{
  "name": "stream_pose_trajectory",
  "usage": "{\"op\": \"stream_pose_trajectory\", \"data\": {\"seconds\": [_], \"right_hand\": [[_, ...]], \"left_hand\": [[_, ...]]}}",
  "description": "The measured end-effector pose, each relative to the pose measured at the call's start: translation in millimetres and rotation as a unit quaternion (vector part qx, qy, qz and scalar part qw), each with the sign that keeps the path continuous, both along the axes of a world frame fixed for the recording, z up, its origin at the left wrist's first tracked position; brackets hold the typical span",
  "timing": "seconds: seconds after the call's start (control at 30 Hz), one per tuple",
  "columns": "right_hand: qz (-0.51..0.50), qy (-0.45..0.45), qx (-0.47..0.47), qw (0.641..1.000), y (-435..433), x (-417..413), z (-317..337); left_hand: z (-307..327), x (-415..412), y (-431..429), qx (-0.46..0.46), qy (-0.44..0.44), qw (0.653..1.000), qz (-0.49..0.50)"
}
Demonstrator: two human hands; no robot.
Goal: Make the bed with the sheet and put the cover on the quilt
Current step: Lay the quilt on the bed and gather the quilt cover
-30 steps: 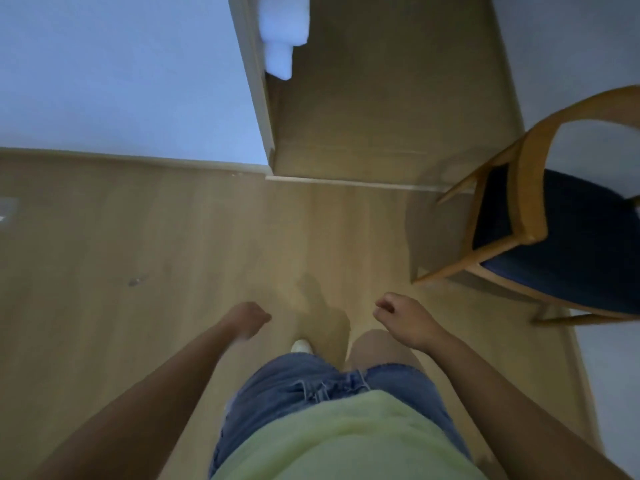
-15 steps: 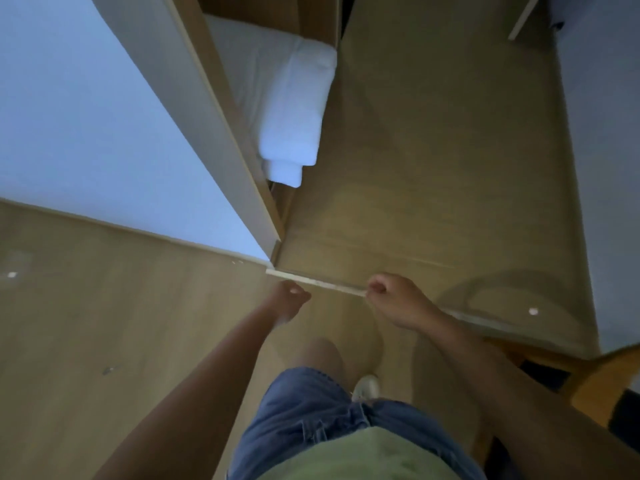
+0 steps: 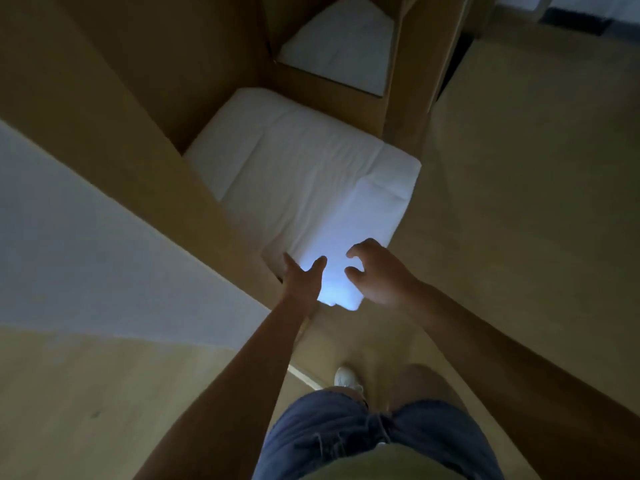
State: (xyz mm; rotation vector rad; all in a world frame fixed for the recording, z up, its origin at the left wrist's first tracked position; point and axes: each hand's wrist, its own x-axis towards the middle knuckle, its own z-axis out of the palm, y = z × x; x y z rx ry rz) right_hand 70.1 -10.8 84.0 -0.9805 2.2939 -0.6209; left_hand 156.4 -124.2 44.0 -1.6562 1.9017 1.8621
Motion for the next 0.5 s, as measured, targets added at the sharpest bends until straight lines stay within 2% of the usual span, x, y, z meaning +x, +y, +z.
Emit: {"op": "stream_pose_trajectory", "data": {"seconds": [0.13,0.23,0.4,0.5], "right_hand": [[0.079,0.018,0.012,0.997,-61.4,-72.1,-12.1],[0.183,0.046,0.035,0.981,-107.9,-117.0,-35.9],[0.347,0.144,0.078,0.923,-194.6,-176.4,-82.4],[0.389,0.227,0.037,0.892,-242.1,-188.3,-117.9]], "left_hand": [[-10.3,-51.9,-35.4,-0.015,-0.040,0.994,0.096],[-28.8,-85.4,-64.7,-0.047,-0.073,0.979,0.184],[-70.4,-120.9,-123.4,-0.105,-0.139,0.932,0.316],[-103.3,-119.4,-153.0,-0.100,-0.166,0.893,0.405]]}}
